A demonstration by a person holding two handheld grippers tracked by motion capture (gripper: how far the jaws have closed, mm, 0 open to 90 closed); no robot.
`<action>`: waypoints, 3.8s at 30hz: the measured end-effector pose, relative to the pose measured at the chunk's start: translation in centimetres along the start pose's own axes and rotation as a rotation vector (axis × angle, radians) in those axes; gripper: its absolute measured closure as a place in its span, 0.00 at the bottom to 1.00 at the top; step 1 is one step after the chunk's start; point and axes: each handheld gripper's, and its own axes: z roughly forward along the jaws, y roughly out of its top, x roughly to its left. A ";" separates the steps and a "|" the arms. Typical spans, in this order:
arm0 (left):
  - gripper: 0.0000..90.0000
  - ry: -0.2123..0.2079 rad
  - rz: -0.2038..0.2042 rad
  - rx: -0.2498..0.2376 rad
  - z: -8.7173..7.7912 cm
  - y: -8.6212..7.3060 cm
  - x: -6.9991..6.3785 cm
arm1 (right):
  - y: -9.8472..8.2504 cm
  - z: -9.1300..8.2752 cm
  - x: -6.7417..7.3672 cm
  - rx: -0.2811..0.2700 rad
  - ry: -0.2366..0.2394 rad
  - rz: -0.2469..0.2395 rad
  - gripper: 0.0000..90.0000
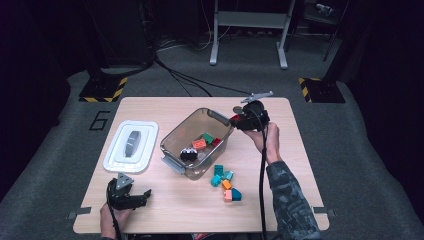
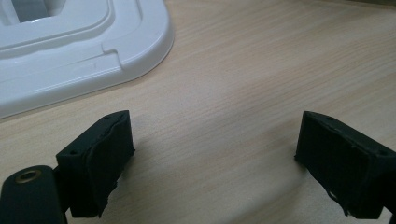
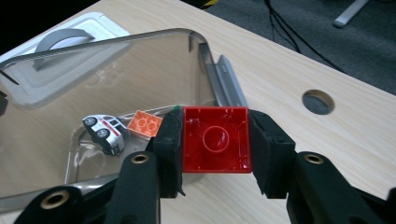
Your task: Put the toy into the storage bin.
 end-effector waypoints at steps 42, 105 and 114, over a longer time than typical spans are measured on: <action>0.12 -0.001 0.000 0.005 0.0 0.0 0.0 | -1.2 1.3 2.9 0.103 0.073 -0.045 0.28; 0.12 0.002 0.000 0.002 0.0 0.0 0.0 | -18.7 0.3 4.9 0.238 0.057 0.059 0.16; 0.12 0.002 0.009 0.009 -0.1 0.0 0.0 | -18.6 0.7 6.2 0.226 0.048 0.026 0.33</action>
